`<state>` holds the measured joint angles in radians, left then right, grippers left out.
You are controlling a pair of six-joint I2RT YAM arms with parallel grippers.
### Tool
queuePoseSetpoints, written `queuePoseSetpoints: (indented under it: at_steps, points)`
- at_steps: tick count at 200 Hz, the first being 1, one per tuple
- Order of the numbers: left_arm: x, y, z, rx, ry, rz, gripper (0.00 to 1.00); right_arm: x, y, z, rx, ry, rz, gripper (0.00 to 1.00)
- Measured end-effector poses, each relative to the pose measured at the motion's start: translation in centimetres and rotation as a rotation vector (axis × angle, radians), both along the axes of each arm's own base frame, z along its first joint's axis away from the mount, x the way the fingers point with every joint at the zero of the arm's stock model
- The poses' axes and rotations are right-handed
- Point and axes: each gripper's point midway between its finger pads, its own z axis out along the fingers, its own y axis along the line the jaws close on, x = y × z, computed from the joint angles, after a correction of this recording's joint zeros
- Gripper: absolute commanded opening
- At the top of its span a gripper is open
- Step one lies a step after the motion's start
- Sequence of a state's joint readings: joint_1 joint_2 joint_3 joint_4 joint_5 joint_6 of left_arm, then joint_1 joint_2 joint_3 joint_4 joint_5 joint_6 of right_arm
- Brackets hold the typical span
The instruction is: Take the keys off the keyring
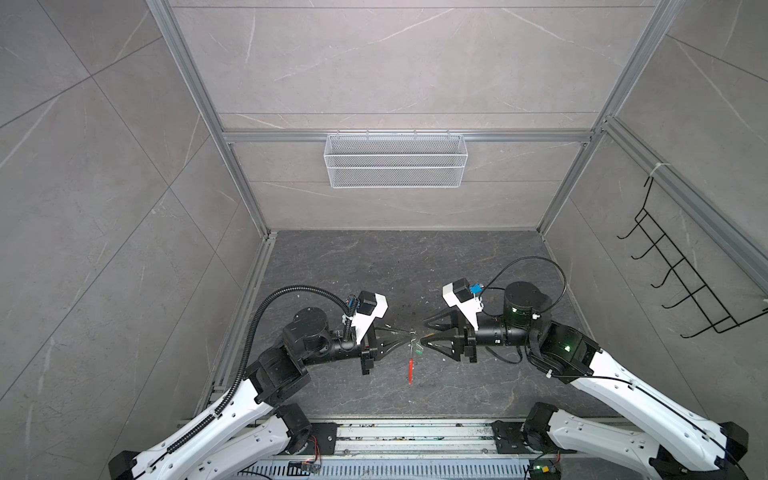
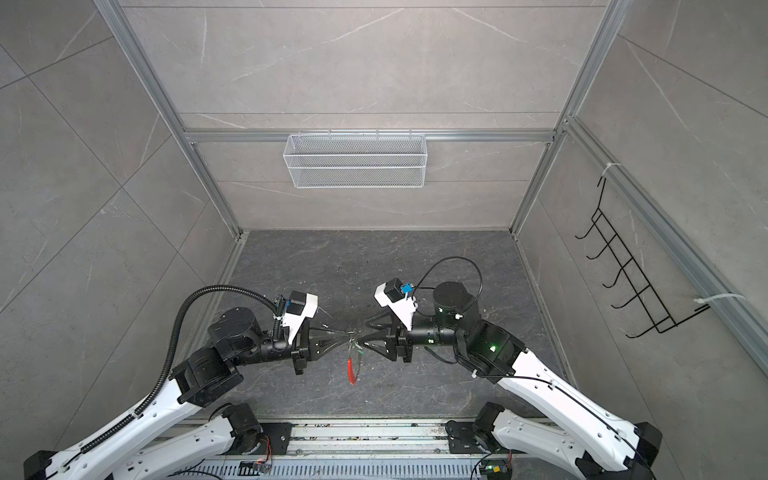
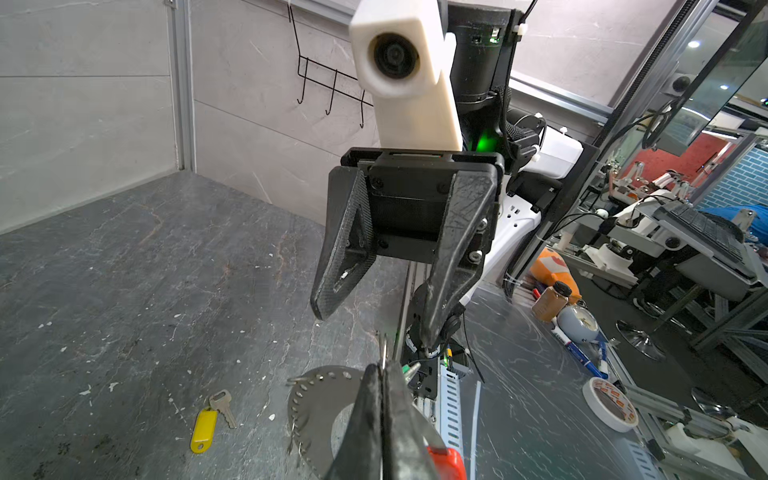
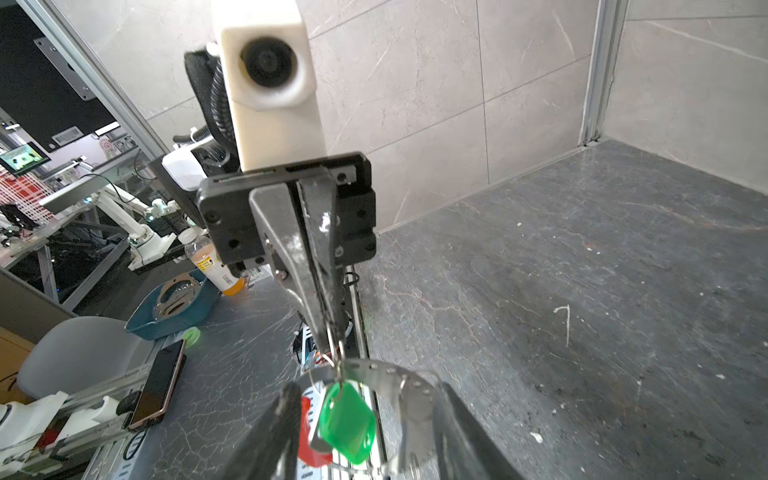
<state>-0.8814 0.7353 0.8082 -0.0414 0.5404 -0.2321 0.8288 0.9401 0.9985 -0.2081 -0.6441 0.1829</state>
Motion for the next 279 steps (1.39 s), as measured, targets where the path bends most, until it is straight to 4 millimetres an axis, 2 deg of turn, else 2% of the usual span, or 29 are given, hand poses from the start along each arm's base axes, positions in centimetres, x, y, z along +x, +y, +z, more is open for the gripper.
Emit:
queuePoseSetpoints:
  at_steps: [34,105,130,159,192,279]
  points:
    - [0.3,0.6,0.8,-0.04,-0.033,0.042,0.0,-0.2,0.3,0.8,0.042,-0.004,0.016,0.56]
    - [1.1,1.2,2.0,-0.094,-0.06,0.108,0.0,-1.3,1.4,-0.5,0.023,-0.005,0.031,0.56]
    - [1.3,1.3,2.1,-0.1,-0.055,0.122,0.0,-1.5,2.3,-1.3,-0.006,-0.019,0.03,0.47]
    - [1.4,1.2,1.9,-0.105,-0.052,0.125,0.0,-1.1,2.9,-2.5,-0.05,-0.028,-0.003,0.21]
    - [1.6,1.2,2.0,-0.112,-0.053,0.134,0.0,-0.7,2.9,-2.9,-0.071,-0.045,-0.036,0.0]
    - [1.6,1.5,1.7,-0.125,-0.055,0.145,0.0,-0.6,3.5,-3.8,-0.095,-0.034,-0.034,0.0]
